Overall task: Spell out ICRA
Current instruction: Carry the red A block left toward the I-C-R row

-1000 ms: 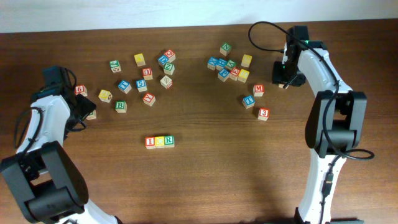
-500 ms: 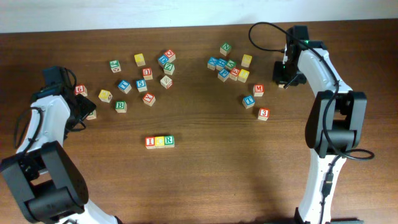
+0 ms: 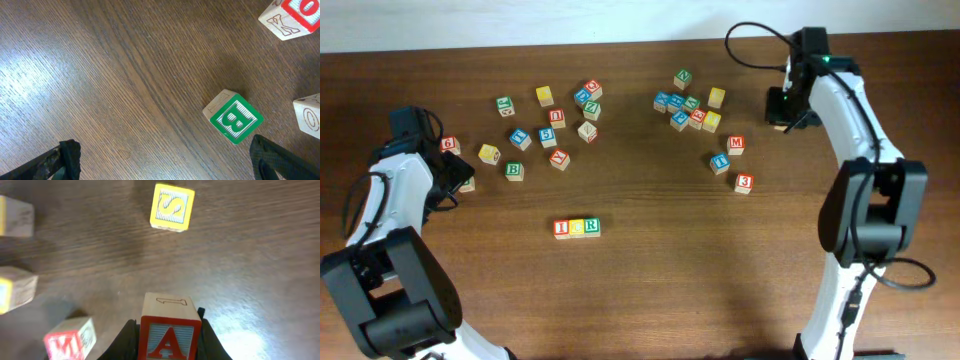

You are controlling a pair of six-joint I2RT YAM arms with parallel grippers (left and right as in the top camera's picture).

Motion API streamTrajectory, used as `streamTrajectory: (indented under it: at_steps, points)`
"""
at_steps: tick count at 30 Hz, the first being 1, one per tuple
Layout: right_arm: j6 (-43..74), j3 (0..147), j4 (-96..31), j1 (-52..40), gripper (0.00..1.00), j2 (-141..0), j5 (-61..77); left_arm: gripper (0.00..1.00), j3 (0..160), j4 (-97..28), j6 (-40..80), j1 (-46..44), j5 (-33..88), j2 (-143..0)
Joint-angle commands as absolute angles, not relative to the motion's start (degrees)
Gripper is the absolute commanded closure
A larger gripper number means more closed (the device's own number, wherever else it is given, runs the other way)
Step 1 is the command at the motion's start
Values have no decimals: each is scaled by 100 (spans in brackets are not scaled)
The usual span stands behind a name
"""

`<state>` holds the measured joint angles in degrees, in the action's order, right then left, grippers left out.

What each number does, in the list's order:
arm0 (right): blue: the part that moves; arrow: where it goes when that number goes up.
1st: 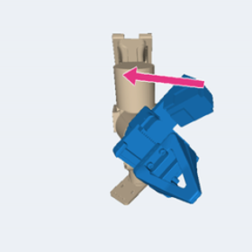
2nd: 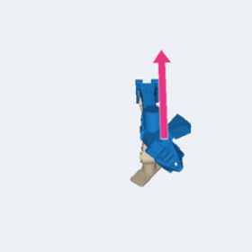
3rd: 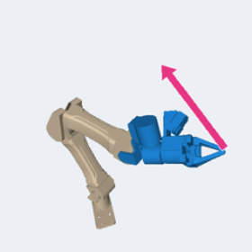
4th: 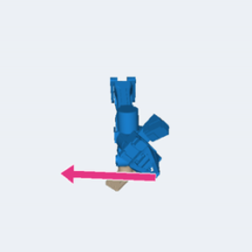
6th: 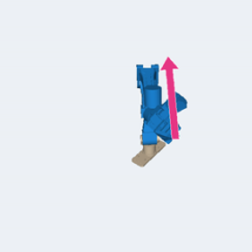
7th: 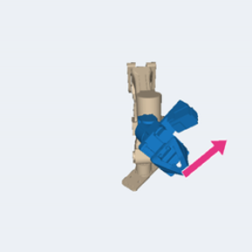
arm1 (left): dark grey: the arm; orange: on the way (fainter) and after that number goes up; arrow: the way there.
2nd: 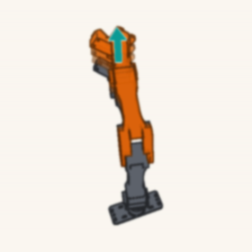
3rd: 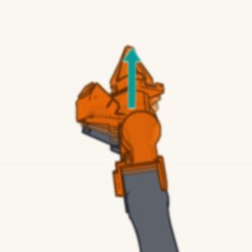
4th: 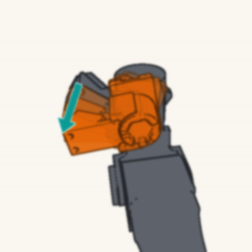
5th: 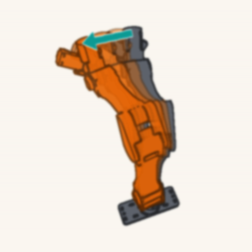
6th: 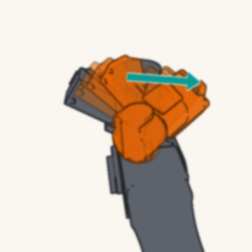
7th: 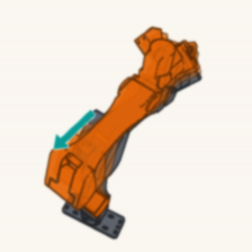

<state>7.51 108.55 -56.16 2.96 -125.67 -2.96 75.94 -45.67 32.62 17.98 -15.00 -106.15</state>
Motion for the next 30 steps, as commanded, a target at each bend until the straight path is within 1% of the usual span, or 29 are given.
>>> streamTrajectory:
  at_steps: [1, 5, 12, 18, 21, 26, 30]
  points:
    - [755, 10995, -5924, 259, 85, -12020, -298, 1, 7572, -4571, 3277, 1806, -1520, -10488]
    - [753, 10995, -6333, 115, 85, -11830, -143, 1, 7572, -4571, 3277, 1806, -1520, -10488]
    - [755, 10993, -7074, -377, 85, -11839, 1024, 1, 7572, -4571, 3277, 1806, -1520, -10488]
    - [755, 10982, -7526, -1157, 85, -11843, 1057, 1, 7572, -4571, 3277, 1806, -1520, -10488]
    - [766, 10978, -7590, -1531, 85, -11843, 1057, 1, 7572, -4571, 3277, 1806, -1520, -10488]
    - [1140, 10978, -7561, -2158, 84, -11843, 1028, 1, 7572, -4571, 3277, 1806, -1520, -10488]
    - [1149, 10978, -7555, -2589, 84, -11845, 1031, 1, 7572, -4571, 3277, 1806, -1520, -10488]
